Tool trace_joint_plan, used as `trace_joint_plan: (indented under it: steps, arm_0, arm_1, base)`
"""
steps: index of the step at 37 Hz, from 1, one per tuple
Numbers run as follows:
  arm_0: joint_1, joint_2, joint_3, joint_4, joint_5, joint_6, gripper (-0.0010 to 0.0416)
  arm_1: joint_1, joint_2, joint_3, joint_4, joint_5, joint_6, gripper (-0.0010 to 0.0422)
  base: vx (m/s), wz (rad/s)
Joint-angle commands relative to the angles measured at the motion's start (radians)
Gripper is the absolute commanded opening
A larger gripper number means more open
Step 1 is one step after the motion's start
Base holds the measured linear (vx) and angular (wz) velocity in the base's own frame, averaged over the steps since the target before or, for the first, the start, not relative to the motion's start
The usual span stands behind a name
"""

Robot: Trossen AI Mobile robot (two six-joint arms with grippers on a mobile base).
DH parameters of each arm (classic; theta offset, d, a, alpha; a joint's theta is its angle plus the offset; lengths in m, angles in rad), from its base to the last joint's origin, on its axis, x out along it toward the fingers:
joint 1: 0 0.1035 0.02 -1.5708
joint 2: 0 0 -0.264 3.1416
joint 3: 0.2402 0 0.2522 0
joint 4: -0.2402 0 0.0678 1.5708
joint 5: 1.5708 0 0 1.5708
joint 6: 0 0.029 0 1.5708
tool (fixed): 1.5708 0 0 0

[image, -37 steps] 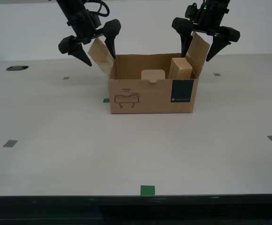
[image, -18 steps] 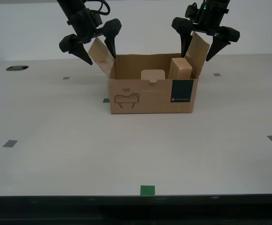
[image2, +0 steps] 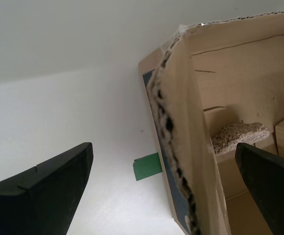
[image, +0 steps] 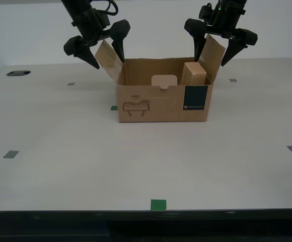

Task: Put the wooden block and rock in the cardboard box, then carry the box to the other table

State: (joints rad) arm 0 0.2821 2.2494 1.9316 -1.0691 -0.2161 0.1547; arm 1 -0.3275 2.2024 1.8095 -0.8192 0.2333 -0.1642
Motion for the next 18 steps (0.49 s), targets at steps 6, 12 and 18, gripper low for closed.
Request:
trace_joint_plan:
  steps: [6,12,18]
  arm_0:
    - [0.0,-0.001,0.001,-0.01,-0.003,0.002,0.0394]
    - [0.0,-0.001,0.001,-0.01,-0.003,0.002,0.0394]
    - [0.0,-0.001,0.001,-0.01,-0.003,0.002,0.0394]
  arm_1:
    - [0.0,-0.003,0.001,0.003,0.003,-0.046,0.0398]
    - [-0.001,-0.003,0.001,0.006,0.003,-0.046,0.0398]
    - [-0.001,-0.003,0.001,0.005,0.003,-0.05,0.0398]
  base:
    - [0.0,0.0]
    - [0.0,0.0]
    - [0.0,0.0]
